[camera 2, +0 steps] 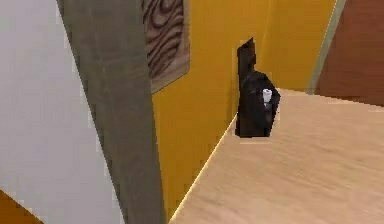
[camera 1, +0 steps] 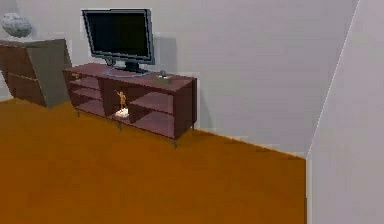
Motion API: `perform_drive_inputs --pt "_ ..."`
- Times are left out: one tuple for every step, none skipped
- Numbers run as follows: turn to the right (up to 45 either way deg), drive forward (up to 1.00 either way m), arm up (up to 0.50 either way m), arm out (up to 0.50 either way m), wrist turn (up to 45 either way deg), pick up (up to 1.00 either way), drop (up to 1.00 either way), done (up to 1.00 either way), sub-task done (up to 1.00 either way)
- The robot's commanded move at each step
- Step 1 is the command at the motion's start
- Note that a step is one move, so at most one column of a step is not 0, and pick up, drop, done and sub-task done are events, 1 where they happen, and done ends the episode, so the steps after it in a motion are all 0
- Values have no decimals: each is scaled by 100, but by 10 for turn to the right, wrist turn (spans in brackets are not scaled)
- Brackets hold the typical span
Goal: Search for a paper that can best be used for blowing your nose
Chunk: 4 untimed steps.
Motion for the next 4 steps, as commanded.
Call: perform_drive_inputs --pt "0 100 0 0 0 0 0 0 0" --pt "0 30 0 0 0 0 0 0 0" --pt "-180 0 0 0 0 0 0 0 0" --pt "0 0 0 0 0 0 0 100 0"
